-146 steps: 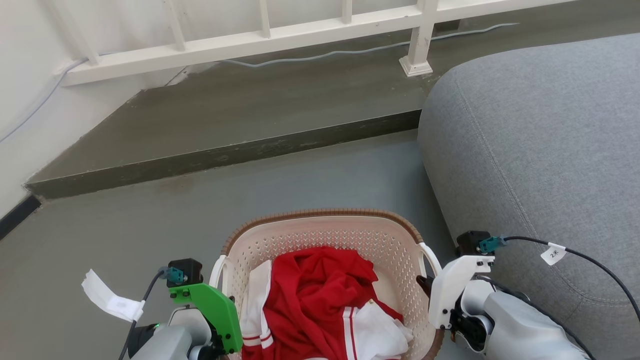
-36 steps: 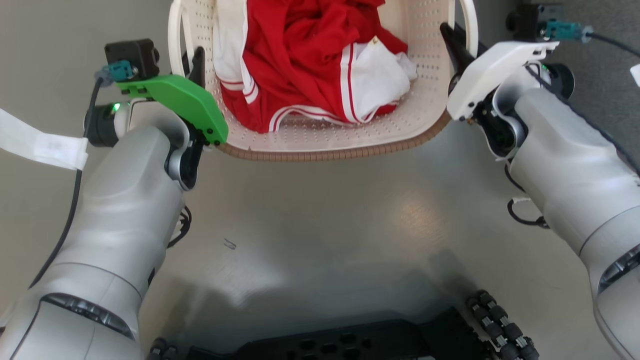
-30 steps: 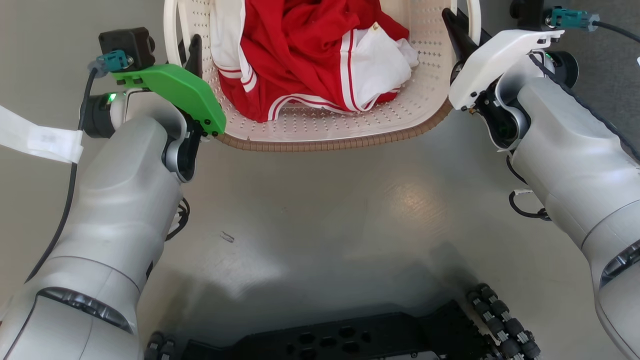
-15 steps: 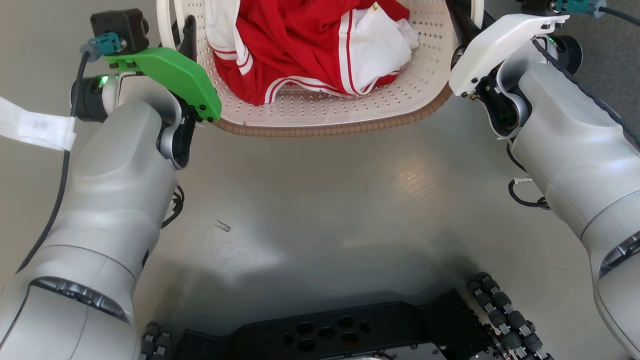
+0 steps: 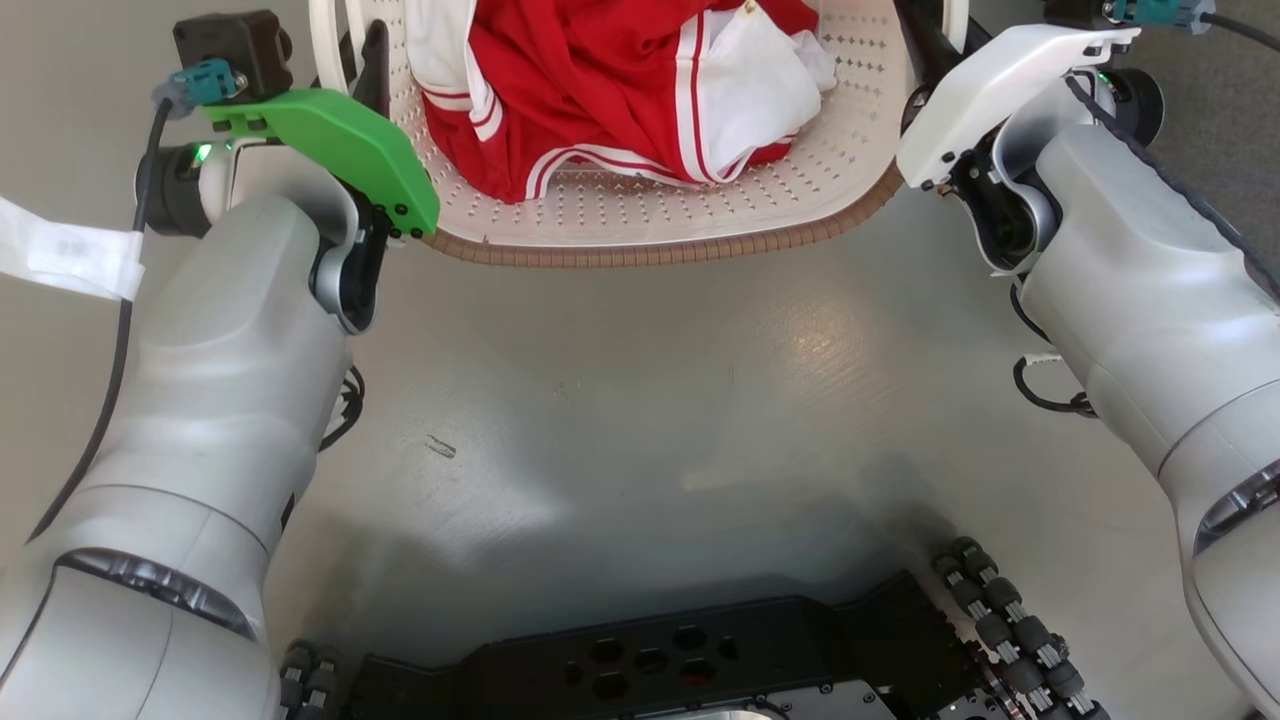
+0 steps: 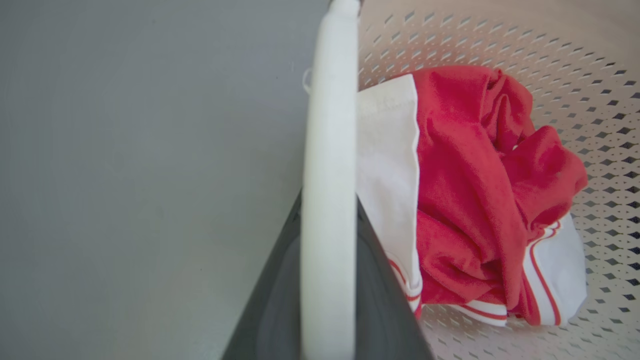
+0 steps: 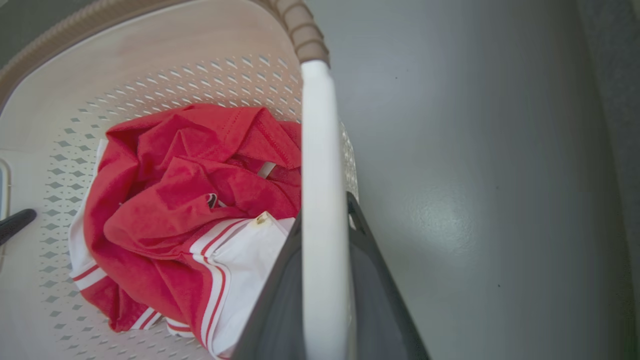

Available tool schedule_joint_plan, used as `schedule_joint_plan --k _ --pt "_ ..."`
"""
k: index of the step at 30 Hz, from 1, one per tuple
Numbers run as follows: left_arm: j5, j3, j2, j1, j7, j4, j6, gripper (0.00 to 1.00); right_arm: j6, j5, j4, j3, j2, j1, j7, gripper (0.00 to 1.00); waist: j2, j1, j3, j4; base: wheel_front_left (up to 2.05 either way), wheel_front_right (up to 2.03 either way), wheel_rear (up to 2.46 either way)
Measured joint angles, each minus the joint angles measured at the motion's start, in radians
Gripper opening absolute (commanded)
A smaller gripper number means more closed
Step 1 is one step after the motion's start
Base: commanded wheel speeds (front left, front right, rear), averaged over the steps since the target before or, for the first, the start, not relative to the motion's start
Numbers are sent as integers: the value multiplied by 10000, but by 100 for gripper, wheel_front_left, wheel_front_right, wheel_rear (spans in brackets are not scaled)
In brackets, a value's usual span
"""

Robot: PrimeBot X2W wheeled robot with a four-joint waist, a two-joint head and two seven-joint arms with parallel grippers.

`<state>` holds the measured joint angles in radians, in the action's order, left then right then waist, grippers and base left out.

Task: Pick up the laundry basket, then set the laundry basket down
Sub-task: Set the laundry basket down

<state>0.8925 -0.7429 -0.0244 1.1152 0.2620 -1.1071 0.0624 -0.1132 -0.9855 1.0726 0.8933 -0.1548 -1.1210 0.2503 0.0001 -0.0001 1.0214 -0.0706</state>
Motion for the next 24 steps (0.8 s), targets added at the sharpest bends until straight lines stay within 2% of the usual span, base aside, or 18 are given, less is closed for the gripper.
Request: schedule_joint_plan --k 5,6,7,8,9,10,11,24 --pt "-88 2 2 116 0 -58 4 0 0 48 -33 -144 10 -27 0 0 0 0 35 -25 0 0 0" --pt "-90 4 2 119 2 -67 4 0 0 86 -35 -163 12 -27 0 4 0 0 38 -28 0 0 0" --pt "-90 6 2 121 8 -77 6 0 0 102 -40 -184 13 -27 0 13 0 0 40 -32 0 0 0" --pt "-90 8 2 122 31 -84 23 0 -2 107 -44 -203 21 -27 0 29 0 0 40 -36 0 0 0" --pt "-90 12 -10 126 31 -98 48 24 -12 121 -54 -222 21 -27 0 51 0 0 39 -39 0 0 0" --pt "-90 13 -27 130 31 -115 63 62 -59 150 -75 -240 23 -28 0 100 0 0 37 -42 0 0 0" --pt "-88 8 -17 128 -21 -151 102 100 -102 186 -82 -278 50 -30 2 100 0 1 34 -47 0 0 0" --pt "-79 46 12 120 -31 -153 226 100 -111 282 13 -518 125 -23 4 100 0 0 -98 -45 0 0 0"
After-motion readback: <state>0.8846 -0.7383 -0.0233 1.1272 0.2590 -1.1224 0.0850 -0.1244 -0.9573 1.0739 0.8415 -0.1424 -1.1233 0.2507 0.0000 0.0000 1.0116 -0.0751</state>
